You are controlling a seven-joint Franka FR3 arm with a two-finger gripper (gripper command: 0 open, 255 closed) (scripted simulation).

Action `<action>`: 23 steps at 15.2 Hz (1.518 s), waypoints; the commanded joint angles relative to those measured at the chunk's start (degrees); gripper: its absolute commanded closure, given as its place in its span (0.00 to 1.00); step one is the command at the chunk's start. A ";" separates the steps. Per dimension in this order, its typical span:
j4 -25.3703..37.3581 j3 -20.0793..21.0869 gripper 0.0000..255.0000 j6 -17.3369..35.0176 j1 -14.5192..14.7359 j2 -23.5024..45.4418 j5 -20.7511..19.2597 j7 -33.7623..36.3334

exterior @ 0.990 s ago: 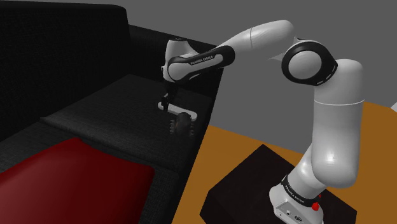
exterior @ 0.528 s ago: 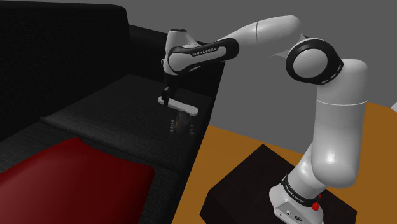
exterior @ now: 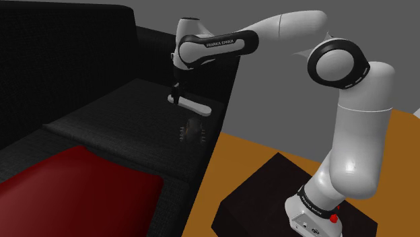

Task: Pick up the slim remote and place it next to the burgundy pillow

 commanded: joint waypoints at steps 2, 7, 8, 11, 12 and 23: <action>1.95 0.03 1.00 -2.23 0.00 -0.29 0.07 -0.09; 4.98 0.09 1.00 -5.81 0.04 -0.85 0.18 -0.14; 5.65 0.10 1.00 -6.55 0.05 -0.92 0.19 -0.15; 7.76 0.13 1.00 -8.79 0.10 -1.06 0.23 -0.17; 8.51 0.14 1.00 -9.56 0.12 -1.07 0.23 -0.18; 10.21 1.55 1.00 -13.35 3.38 -3.16 -0.24 4.43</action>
